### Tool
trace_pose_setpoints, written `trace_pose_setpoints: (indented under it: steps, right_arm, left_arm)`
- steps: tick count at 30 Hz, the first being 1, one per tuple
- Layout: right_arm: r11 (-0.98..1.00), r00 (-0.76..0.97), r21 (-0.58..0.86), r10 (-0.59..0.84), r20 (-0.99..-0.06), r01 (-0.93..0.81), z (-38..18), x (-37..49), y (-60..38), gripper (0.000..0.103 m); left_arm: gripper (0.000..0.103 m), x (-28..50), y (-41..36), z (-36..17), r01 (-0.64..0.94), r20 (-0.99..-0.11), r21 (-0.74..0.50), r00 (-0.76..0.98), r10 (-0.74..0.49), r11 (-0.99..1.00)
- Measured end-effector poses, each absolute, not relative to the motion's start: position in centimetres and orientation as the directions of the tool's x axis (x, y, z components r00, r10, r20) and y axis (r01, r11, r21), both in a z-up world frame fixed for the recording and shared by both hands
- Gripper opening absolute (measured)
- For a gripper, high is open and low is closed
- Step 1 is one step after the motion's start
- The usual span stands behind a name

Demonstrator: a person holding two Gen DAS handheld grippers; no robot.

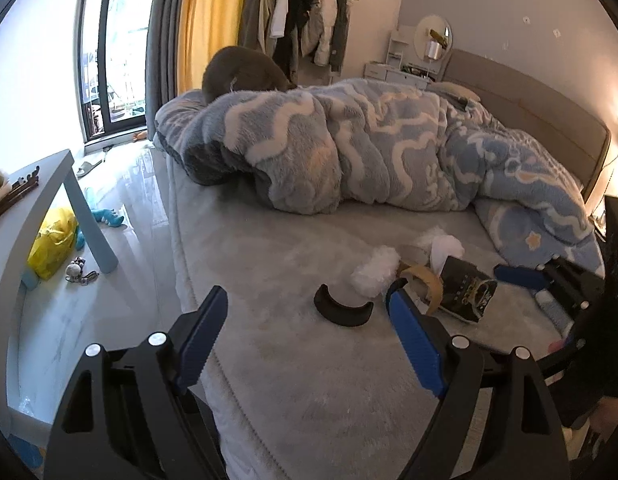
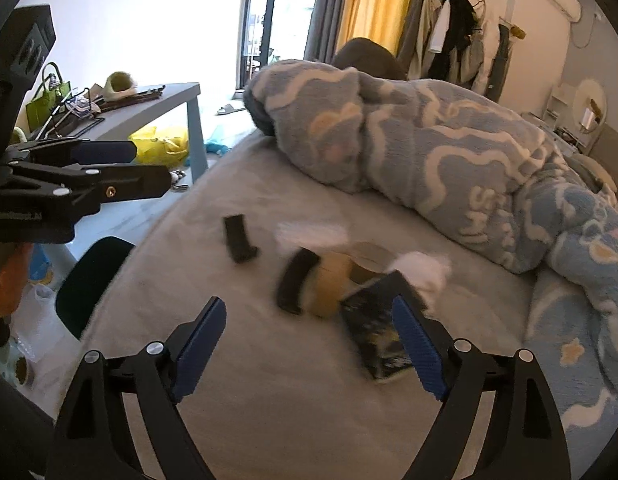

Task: Collect trash
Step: 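Grasp the black curved piece with the left tool while the right tool grasps the black packet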

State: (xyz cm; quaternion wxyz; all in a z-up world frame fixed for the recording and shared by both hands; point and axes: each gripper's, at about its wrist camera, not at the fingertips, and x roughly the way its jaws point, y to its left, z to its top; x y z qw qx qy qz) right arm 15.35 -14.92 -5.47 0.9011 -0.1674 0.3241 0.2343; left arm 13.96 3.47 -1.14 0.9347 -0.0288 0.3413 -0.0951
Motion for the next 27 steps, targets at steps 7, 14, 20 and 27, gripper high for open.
trace_pose_setpoints:
  steps: [7, 14, 20, 27]
  right_arm:
    - [0.841, 0.681, -0.152, 0.301, -0.667, -0.52, -6.3, 16.3, -17.2, 0.091]
    - [0.847, 0.693, -0.172, 0.277, -0.665, -0.503, -6.8, 17.2, -19.0, 0.095]
    - [0.837, 0.697, -0.191, 0.275, -0.663, -0.512, -7.3, 17.8, -19.4, 0.095]
    - [0.839, 0.668, -0.166, 0.276, -0.691, -0.518, -8.0, 18.7, -19.7, 0.095]
  left_arm:
    - [0.088, 15.8, 1.8, -2.9, 0.195, -0.657, -0.091, 0.725, -0.206, 0.977]
    - [0.089, 16.9, 0.1, -4.8, 0.231, -0.688, -0.041, 0.699, -0.195, 0.972]
    - [0.089, 17.8, -0.1, -5.9, 0.225, -0.707, -0.039, 0.683, -0.186, 0.974]
    - [0.089, 18.6, -0.5, -6.5, 0.23, -0.71, -0.049, 0.676, -0.196, 0.972]
